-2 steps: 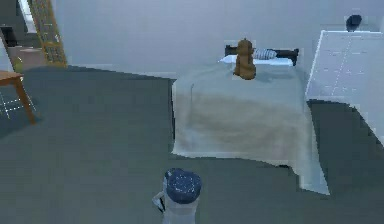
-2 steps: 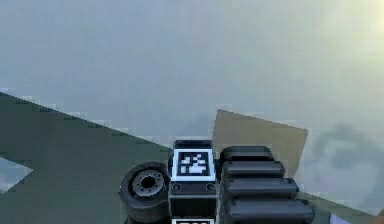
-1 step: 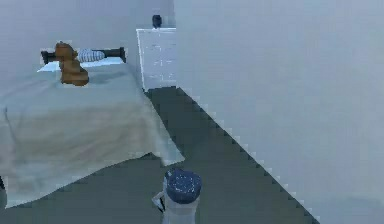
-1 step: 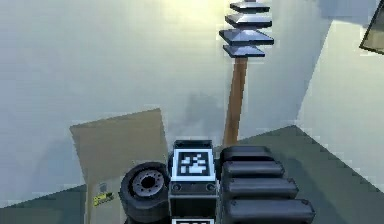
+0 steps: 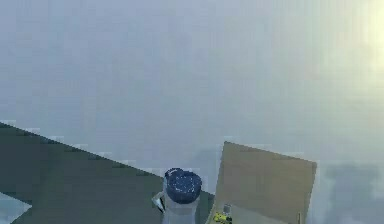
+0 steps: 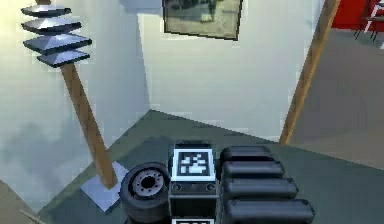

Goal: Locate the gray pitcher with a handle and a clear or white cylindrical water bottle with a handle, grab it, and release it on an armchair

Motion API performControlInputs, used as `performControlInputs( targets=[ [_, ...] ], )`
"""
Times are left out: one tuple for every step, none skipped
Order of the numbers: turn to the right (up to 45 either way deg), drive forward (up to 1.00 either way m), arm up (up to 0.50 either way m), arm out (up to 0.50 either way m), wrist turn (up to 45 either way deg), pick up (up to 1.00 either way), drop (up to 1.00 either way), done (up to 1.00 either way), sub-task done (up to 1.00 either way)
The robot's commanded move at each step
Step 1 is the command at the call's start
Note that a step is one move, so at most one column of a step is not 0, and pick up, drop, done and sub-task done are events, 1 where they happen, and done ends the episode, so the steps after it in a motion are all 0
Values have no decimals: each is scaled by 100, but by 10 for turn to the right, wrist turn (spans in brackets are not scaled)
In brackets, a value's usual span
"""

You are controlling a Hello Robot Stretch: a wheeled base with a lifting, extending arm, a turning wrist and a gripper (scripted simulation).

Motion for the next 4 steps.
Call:
performControlInputs(
  targets=[
    [450, 0, 0, 0, 0, 0, 0, 0, 0],
    [-450, 0, 0, 0, 0, 0, 0, 0, 0],
    [-450, 0, 0, 0, 0, 0, 0, 0, 0],
    [-330, 0, 0, 0, 0, 0, 0, 0, 0]
  ],
)
